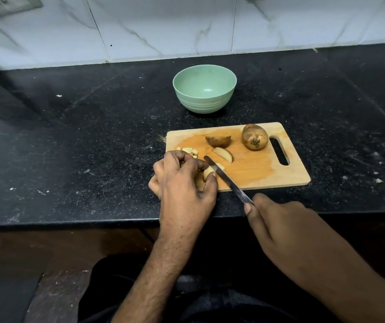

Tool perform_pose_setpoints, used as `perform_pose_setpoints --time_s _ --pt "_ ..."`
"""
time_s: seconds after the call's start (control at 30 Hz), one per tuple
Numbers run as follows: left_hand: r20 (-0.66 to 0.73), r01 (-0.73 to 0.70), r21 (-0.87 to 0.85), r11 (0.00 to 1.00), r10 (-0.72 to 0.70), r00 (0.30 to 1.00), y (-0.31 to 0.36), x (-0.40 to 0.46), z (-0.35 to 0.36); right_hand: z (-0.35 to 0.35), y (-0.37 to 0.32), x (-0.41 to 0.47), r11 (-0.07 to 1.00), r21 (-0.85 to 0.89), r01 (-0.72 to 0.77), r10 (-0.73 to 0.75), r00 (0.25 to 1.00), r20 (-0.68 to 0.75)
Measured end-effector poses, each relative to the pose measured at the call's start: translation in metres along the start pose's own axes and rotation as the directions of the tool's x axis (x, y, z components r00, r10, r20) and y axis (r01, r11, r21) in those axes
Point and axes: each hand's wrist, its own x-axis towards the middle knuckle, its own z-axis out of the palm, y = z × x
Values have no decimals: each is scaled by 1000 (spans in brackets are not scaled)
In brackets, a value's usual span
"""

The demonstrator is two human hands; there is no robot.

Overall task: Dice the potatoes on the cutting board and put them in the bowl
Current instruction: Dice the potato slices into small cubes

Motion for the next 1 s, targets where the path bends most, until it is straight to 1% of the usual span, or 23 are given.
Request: perform_pose_setpoints --time_s 0.2,0.3,0.6,0.9,1.0 --pt "0 -11 21 1000 11 1000 0 0 1 -2 -9 0 990 -139 -12 8 1000 -27" --pt "7 -18 28 999 18 1000 1 0 -1 -4 -13 -1 985 -171 -24 20 1000 -22" --pt "37 -32 94 995 29 999 6 -1 -2 -2 -14 -5 987 -158 -35 39 999 26" --pt "27 -27 58 998 26 999 3 0 -1 -1 -15 -3 988 -153 -38 43 998 35" --pt "20 -26 47 999 25 999 3 0 0 1 -14 1 989 -149 -23 26 1000 18"
